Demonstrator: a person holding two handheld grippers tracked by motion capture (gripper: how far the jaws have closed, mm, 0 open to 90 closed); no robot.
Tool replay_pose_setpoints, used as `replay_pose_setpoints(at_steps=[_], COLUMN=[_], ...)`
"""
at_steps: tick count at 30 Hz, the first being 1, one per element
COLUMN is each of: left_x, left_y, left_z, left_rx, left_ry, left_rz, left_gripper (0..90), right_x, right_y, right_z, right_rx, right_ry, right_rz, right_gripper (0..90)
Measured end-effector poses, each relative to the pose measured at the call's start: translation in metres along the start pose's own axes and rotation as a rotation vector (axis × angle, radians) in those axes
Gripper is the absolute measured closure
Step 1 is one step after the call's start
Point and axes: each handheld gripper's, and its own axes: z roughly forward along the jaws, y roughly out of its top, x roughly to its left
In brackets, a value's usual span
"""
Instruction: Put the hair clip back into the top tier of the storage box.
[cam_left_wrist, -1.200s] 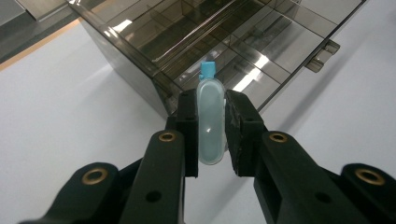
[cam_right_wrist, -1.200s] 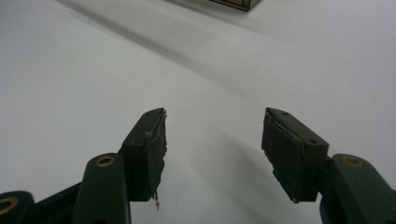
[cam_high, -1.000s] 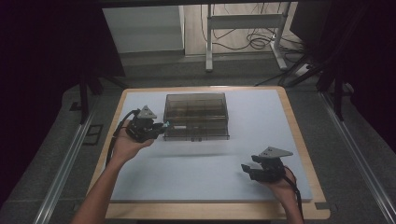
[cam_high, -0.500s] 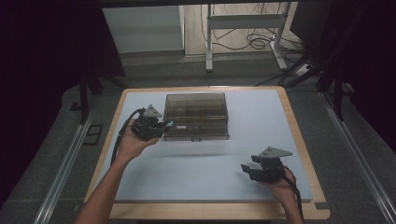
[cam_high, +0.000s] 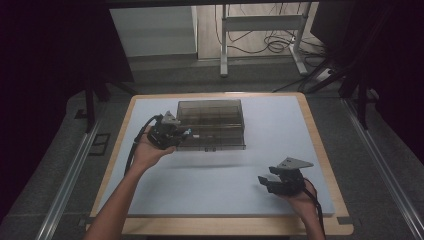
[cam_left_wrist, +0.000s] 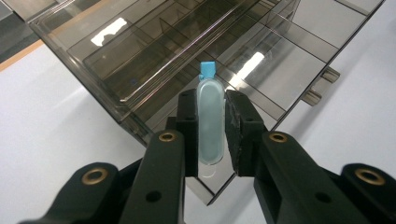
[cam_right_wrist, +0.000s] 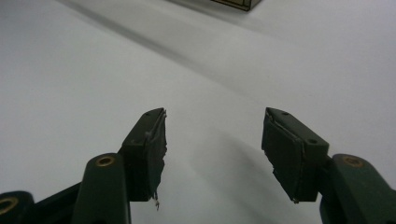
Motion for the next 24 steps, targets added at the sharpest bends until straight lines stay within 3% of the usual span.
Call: replay_pose_setpoints(at_steps=[24], left_x=[-0.002], left_y=[-0.001], left_z=[0.023], left_rx=[0.031], left_ry=[-0.004], left_rz=[-0.010], left_gripper=[76.9], right_x=[-0.001], right_y=[-0.001], right_z=[0.000], right_rx=[0.001], right_ry=[-0.001], right_rz=[0.003], right_gripper=[38.8])
